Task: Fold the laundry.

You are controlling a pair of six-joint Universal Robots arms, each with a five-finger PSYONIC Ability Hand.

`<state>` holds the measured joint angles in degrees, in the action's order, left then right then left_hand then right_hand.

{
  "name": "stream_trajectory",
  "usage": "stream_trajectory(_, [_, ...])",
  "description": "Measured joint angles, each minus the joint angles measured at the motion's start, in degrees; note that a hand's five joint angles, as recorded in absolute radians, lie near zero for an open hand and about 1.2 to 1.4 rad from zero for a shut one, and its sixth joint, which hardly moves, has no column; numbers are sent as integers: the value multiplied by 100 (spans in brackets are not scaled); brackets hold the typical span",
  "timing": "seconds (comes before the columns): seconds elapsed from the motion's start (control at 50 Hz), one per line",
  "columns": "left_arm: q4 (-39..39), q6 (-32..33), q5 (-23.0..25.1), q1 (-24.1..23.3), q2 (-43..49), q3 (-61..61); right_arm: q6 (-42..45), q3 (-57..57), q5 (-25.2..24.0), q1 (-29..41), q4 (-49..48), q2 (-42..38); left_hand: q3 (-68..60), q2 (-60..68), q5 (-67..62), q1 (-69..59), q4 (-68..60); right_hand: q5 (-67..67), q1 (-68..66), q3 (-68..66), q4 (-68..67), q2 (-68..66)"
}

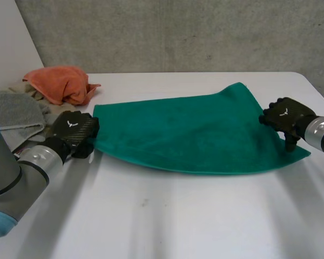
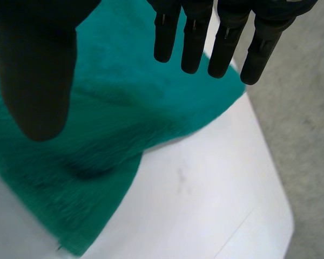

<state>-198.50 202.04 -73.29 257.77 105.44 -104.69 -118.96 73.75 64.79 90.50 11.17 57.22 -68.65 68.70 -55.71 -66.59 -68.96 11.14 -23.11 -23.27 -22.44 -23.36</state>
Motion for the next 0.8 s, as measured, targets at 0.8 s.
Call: stream_trajectory(0.8, [892,-2,-471,-118,483,1153,-1899,2027,-793,-842,-2613,-227,0,0,0,0,0,2071,-1957,-1931,-2009,-1908])
